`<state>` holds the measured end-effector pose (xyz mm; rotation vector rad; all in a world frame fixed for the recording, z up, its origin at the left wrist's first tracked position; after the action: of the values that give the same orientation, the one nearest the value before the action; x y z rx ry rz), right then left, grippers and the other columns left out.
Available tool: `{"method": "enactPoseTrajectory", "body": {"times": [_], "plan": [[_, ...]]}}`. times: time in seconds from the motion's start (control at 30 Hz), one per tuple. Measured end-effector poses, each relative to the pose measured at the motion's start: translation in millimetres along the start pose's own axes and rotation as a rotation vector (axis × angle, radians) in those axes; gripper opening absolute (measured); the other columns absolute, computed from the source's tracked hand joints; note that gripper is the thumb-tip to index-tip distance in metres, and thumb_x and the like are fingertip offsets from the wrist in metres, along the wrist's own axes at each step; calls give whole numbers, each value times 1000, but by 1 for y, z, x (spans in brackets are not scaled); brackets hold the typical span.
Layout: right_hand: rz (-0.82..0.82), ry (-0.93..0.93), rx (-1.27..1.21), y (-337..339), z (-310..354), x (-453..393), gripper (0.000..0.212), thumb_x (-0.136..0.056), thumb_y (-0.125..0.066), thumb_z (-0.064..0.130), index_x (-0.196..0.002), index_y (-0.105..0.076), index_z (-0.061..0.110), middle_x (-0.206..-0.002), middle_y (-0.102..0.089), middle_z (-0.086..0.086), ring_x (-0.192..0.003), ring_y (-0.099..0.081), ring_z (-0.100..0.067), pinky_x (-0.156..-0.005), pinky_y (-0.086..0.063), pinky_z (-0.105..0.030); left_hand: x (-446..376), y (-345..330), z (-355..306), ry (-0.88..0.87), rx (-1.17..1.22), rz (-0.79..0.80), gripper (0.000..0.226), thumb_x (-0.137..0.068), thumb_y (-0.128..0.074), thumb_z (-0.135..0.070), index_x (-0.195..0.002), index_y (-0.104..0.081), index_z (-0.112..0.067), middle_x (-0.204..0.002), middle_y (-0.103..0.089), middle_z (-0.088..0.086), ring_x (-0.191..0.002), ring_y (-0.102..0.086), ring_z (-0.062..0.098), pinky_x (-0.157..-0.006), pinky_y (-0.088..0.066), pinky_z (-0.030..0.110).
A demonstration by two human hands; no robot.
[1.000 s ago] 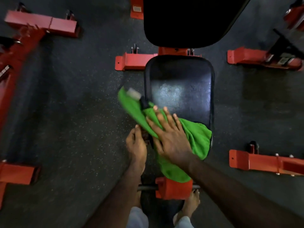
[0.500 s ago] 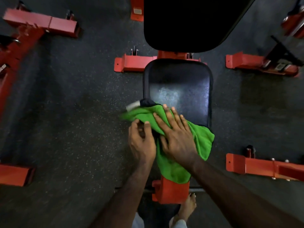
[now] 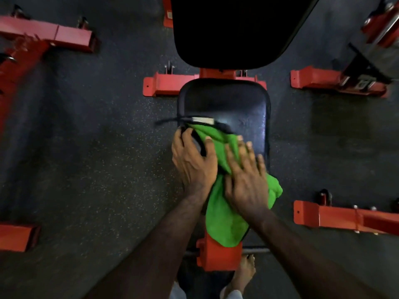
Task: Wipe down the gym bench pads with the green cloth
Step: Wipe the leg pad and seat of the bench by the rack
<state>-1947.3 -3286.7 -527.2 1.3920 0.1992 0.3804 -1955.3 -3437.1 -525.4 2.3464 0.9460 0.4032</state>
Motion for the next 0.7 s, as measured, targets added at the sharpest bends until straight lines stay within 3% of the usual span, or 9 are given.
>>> {"method": "enactPoseTrajectory", "body": {"times": [0.1, 0.17, 0.23, 0.33, 0.4, 0.47, 0.57, 0.63, 0.7], "plan": [[-78, -331, -104, 6, -22, -36, 77, -90, -46, 31, -164, -26, 21, -173, -12, -13, -159, -13, -36, -125, -20, -58, -12, -14, -13, -144, -36, 60, 58, -96, -56, -44, -147, -50, -17, -159, -41, 10, -147, -37, 29, -119, -30, 44], [-116, -416, -163, 4, -17, -55, 75, -91, -45, 31, -163, -29, 17, -172, -13, -18, -157, -13, -41, -124, -21, -60, -20, -23, -13, -135, -78, 68, 61, -98, -53, -45, -152, -46, -17, -163, -37, 8, -151, -32, 28, -122, -27, 46], [-107, -313, -166, 1, -2, -57, 74, -92, -45, 32, -163, -28, 20, -172, -10, -17, -158, -9, -40, -127, -15, -57, -21, -26, -10, -161, -130, 60, 60, -100, -51, -45, -153, -45, -18, -165, -35, 7, -153, -28, 28, -122, -25, 47], [-10, 65, -108, 2, 4, -35, 76, -90, -42, 33, -164, -26, 26, -174, -7, -8, -160, -6, -32, -128, -8, -50, -17, -29, -7, -219, -195, 53, 56, -102, -50, -42, -151, -48, -17, -165, -34, 7, -155, -25, 27, -123, -24, 47], [5, 129, -29, 7, -21, -32, 78, -88, -45, 34, -164, -27, 27, -174, -10, -7, -160, -12, -30, -127, -10, -51, -16, -30, -5, -193, -216, 46, 55, -101, -52, -45, -148, -52, -15, -164, -37, 9, -153, -28, 30, -122, -27, 51], [-50, -104, -41, 14, -54, -54, 78, -89, -49, 30, -163, -27, 27, -173, -13, -7, -159, -17, -31, -126, -15, -55, -16, -33, -9, -187, -252, 39, 59, -100, -51, -52, -148, -52, -16, -163, -38, 10, -152, -30, 33, -121, -28, 54], [-94, -483, -256, 20, -69, -92, 71, -96, -45, 28, -164, -26, 21, -173, -12, -12, -157, -19, -36, -124, -24, -59, -16, -35, -12, -211, -315, 33, 68, -99, -44, -61, -155, -43, -21, -167, -30, 6, -156, -21, 29, -122, -22, 50], [-132, -384, -277, 20, -55, -98, 69, -96, -39, 29, -163, -29, 18, -172, -11, -17, -157, -17, -40, -123, -26, -56, -16, -37, -14, -208, -354, 32, 70, -99, -43, -62, -157, -39, -22, -168, -29, 5, -157, -19, 27, -123, -22, 51], [-78, -52, -190, 14, -31, -82, 70, -94, -41, 29, -163, -30, 22, -173, -9, -13, -159, -11, -37, -126, -20, -54, -15, -37, -12, -195, -379, 34, 70, -99, -43, -61, -157, -38, -22, -168, -28, 4, -157, -18, 27, -123, -22, 51]]}}
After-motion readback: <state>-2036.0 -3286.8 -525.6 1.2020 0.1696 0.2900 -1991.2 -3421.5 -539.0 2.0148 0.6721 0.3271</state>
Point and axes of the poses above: each hand's wrist, its own x-axis away from the middle knuckle, its own y-axis out of the back of the hand, z = x × y, the point moved 4 cm from there along -x, towards the middle knuckle
